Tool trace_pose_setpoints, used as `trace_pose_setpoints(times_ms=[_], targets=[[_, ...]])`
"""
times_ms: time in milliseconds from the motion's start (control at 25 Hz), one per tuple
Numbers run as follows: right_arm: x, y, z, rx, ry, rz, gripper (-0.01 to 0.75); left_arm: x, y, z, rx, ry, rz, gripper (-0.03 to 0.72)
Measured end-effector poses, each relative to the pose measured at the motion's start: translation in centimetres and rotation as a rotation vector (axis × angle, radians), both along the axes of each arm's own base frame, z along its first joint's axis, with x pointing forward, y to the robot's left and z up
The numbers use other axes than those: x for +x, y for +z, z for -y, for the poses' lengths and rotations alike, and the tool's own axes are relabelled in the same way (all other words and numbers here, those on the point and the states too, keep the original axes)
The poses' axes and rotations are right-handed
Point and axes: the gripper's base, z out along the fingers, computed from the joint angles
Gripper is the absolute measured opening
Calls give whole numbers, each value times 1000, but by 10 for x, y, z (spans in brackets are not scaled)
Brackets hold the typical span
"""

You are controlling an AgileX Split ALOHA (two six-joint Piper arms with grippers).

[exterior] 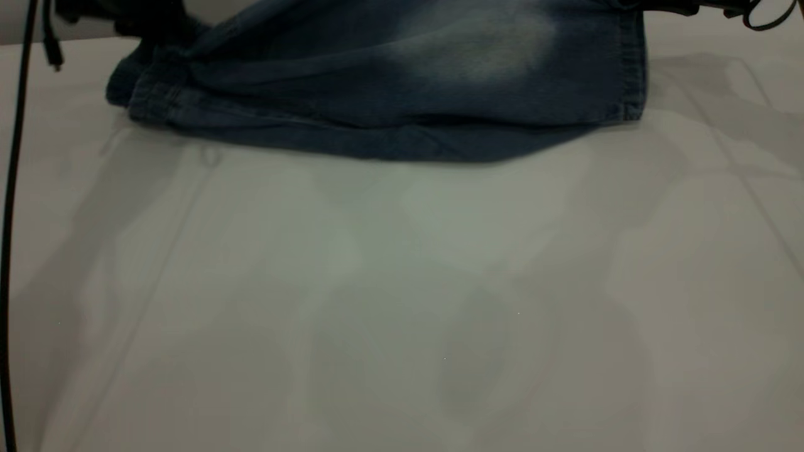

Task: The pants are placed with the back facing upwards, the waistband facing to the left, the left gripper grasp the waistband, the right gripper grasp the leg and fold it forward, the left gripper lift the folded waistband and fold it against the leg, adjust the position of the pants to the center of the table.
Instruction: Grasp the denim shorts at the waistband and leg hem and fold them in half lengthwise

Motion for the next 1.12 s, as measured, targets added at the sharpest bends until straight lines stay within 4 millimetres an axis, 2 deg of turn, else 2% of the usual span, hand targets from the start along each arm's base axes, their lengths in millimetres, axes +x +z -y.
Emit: trace_pose_setpoints(times_ms=[120,480,600,760,880,960,1120], targets=[[2,-2,0,-4,-2,0,15,-2,-2,-10,12,11,-32,142],[-4,-5,-3,-8,59,-37,30,-9,-5,-12,32,1,-121,142],[-4,-6,-3,-17,65,-45,78,-9,-5,-12,33,-2,-119,142],[-6,-7,-3,-33,85,-49,214,-8,-5,-9,40,-18,-111,145],[-5,-7,-3,-24,79,-54,329,-7,-4,-8,36,-18,-94,197],[-6,-7,-3,-23,79,-54,391,-6,-4,-7,35,-17,-83,269],[-6,-7,-3,-22,80,-53,435,-5,-2,-5,24,-8,-65,410]])
